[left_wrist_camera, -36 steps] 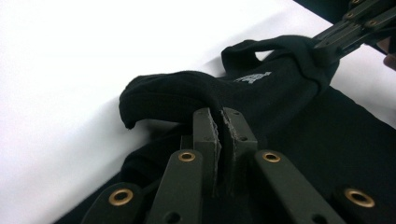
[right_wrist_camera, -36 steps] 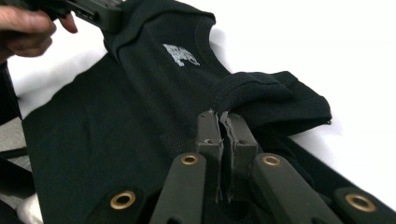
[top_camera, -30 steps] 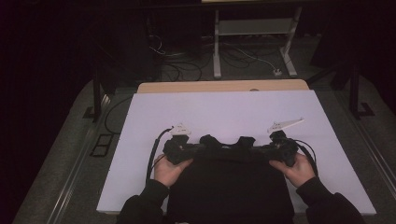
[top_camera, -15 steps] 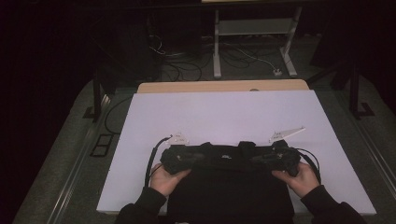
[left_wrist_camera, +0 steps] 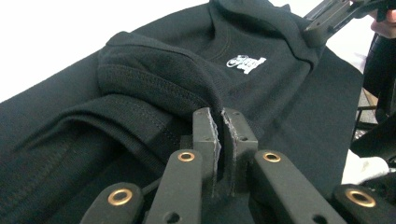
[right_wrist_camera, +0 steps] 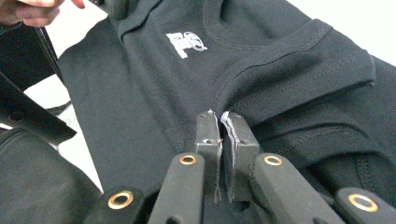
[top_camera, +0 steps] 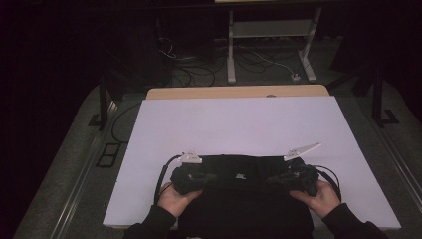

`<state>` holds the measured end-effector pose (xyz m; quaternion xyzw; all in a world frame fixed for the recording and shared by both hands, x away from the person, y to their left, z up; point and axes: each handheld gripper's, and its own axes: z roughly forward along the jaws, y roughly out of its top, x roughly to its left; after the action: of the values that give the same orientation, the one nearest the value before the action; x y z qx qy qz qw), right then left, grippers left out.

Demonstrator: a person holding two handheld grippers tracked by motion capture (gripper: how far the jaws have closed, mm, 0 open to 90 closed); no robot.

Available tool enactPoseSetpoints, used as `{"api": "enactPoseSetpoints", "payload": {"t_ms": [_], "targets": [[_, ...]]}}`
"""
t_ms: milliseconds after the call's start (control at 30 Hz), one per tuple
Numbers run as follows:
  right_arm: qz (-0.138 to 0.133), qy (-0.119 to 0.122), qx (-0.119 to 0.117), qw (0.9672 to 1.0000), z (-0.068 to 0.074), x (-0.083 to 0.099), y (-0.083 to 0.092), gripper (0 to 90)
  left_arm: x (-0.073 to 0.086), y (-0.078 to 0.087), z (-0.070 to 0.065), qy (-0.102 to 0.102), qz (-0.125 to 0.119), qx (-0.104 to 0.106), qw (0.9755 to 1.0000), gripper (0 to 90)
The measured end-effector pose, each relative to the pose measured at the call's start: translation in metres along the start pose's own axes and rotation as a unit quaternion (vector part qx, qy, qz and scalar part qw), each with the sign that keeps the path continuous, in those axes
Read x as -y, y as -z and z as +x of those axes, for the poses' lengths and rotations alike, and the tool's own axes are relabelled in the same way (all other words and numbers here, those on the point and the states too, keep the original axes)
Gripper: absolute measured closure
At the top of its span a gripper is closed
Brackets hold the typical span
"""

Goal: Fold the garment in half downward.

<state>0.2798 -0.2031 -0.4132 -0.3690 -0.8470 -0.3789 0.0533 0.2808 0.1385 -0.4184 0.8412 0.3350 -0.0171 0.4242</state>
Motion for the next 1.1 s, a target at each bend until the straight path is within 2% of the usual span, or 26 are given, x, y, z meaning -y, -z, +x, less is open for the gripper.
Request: {"api": "enactPoseSetpoints", "payload": {"t_ms": [467, 667, 1100], "targets": [[0.019, -0.005, -0.015, 0.9997, 0.008, 0.011, 0.000, 83.7, 0.012, 0.003, -0.012, 0.013, 0.024, 0.008, 0.9996, 83.4], [0.026, -0.006, -0.021, 0.9994, 0.011, 0.015, 0.001, 83.2, 0.014, 0.005, -0.016, 0.006, 0.029, 0.008, 0.9995, 82.8], [0.027, -0.006, -0.026, 0.9993, 0.015, 0.021, 0.006, 83.0, 0.020, 0.008, -0.022, 0.006, 0.041, 0.014, 0.9990, 82.8]]}}
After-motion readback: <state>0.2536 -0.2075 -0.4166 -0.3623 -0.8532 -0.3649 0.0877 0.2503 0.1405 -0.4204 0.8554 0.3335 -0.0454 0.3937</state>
